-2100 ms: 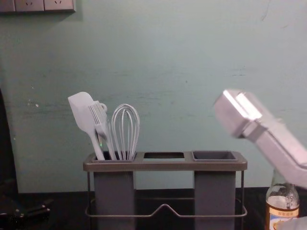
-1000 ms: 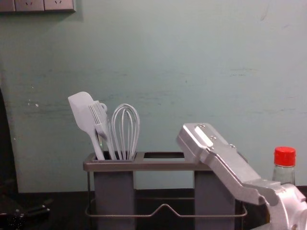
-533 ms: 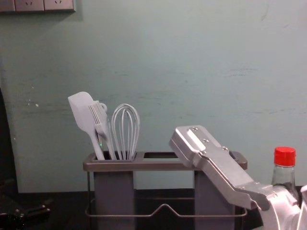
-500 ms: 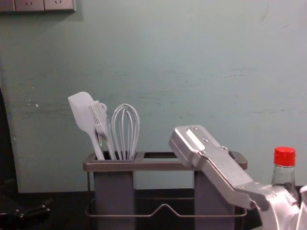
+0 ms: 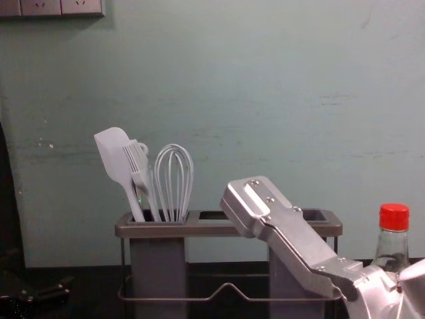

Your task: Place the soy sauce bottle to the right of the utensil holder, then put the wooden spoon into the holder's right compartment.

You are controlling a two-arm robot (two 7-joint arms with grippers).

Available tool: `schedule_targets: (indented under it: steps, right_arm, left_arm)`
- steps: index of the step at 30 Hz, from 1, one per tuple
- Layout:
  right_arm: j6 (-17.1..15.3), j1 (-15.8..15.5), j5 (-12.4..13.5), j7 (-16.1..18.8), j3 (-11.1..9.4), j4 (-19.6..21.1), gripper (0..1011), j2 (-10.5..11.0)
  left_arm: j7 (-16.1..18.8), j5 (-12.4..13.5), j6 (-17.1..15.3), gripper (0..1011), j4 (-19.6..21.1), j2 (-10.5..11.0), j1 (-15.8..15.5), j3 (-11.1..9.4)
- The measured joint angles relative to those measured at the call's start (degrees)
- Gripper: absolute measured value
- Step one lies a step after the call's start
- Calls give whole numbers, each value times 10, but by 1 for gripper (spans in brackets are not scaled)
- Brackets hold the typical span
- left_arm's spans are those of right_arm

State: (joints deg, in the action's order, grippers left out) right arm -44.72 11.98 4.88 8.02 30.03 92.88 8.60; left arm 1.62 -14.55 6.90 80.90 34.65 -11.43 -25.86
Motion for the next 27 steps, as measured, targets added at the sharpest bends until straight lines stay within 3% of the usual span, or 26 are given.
schedule_targets:
  steps: [15, 27]
  right_arm:
    - [5, 4, -22, 15, -1, -14, 1004, -5]
    - [3, 4, -21, 15, -1, -14, 1004, -5]
  left_arm:
    - [0, 0, 0, 1005, 0, 0, 0, 0]
    - [0, 0, 0, 1005, 0, 0, 0, 0]
